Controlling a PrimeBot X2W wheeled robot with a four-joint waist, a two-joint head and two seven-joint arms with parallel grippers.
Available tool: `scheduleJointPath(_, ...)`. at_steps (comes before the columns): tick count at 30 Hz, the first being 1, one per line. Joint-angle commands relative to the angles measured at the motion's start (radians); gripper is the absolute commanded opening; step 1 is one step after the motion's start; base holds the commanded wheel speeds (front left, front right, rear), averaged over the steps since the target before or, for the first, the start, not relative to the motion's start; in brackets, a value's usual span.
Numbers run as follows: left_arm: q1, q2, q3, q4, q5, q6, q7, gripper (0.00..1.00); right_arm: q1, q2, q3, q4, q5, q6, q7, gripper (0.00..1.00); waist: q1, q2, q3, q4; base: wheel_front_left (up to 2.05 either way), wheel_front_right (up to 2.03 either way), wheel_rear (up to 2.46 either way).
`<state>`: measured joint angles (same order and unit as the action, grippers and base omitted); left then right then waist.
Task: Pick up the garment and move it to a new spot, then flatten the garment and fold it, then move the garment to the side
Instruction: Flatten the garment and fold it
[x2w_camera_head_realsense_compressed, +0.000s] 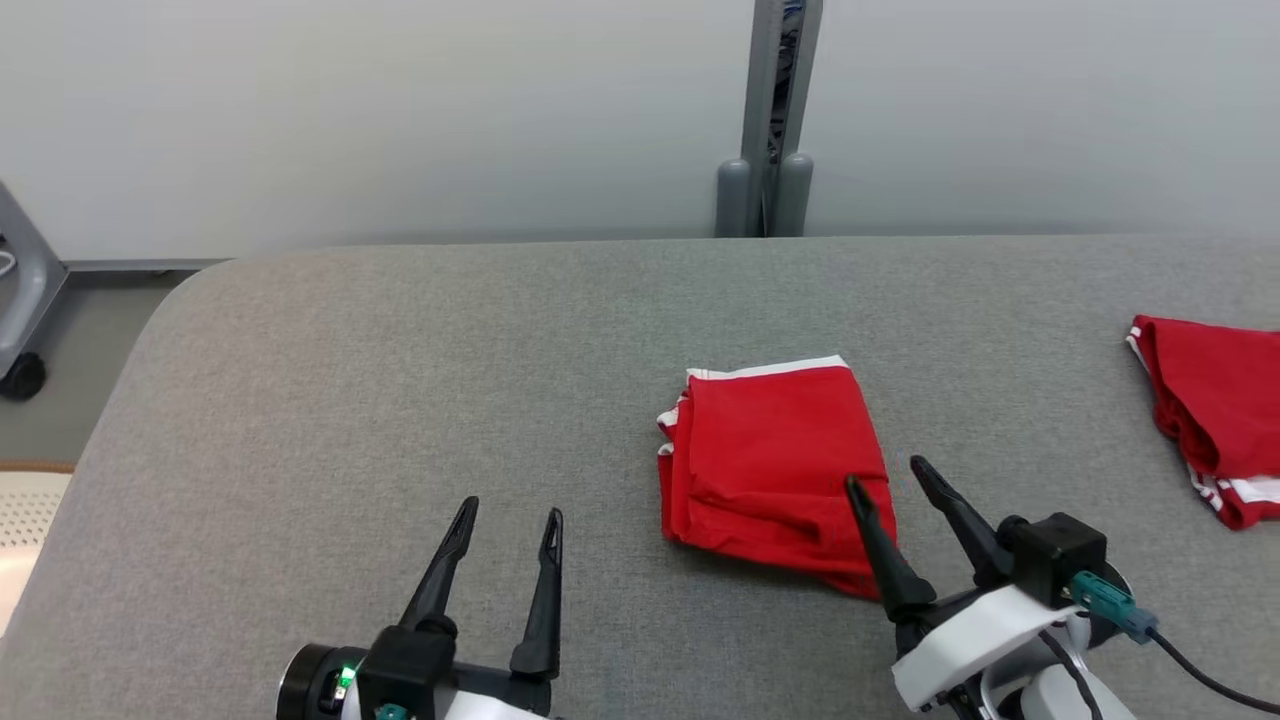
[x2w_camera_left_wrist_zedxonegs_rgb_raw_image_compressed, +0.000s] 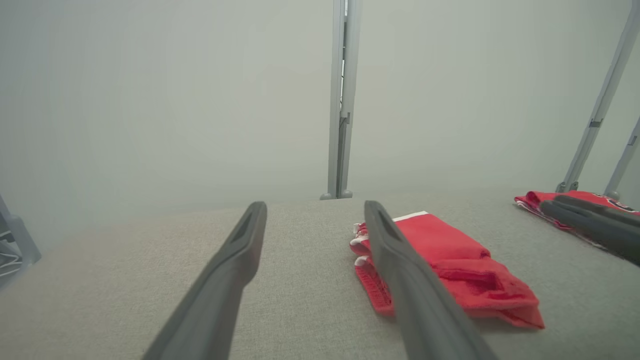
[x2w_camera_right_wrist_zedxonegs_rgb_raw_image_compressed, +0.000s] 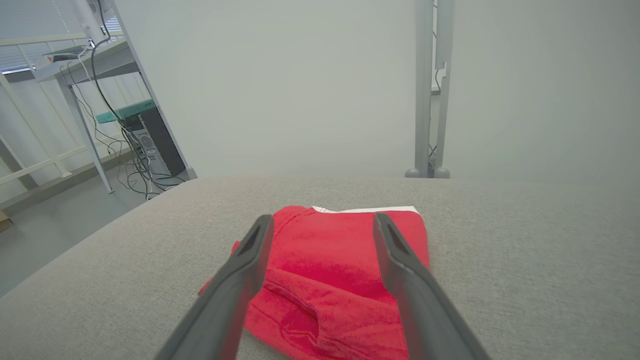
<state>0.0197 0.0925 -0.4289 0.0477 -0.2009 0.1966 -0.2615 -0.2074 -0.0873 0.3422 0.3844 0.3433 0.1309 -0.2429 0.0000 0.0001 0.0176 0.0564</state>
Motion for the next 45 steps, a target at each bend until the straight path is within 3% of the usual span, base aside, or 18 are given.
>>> scheduleJointPath(1, 0.016, 0.001, 0.020, 0.003, -0.022, 0.007, -0.004, 1.00, 0.019, -0.014, -0.014, 0.008, -0.016, 0.000, -0.014, 1.00, 0.0000, -0.0001, -0.021, -0.029, 0.00, 0.00, 0.00)
scheduleJointPath(5, 0.031, -0.005, 0.063, 0.000, -0.059, 0.014, -0.004, 1.00, 0.037, -0.028, -0.055, 0.004, -0.048, 0.000, -0.024, 1.00, 0.0000, -0.0001, -0.031, -0.060, 0.00, 0.00, 0.00)
scheduleJointPath(16, 0.071, -0.015, 0.162, -0.004, -0.086, -0.002, -0.004, 1.00, 0.180, 0.004, -0.187, -0.180, -0.109, 0.000, -0.024, 1.00, 0.0000, -0.0001, -0.060, -0.100, 0.00, 0.00, 0.00)
scheduleJointPath(36, 0.133, -0.033, 0.211, 0.045, 0.020, -0.058, -0.004, 1.00, 0.275, 0.027, -0.216, -0.231, -0.142, 0.000, -0.024, 1.00, 0.0000, -0.0001, -0.087, -0.083, 0.00, 0.00, 0.00)
scheduleJointPath(45, 0.138, -0.038, 0.216, 0.045, 0.028, -0.063, -0.004, 1.00, 0.270, 0.028, -0.204, -0.230, -0.142, 0.000, -0.024, 1.00, 0.0000, -0.0001, -0.083, -0.082, 0.00, 0.00, 0.00)
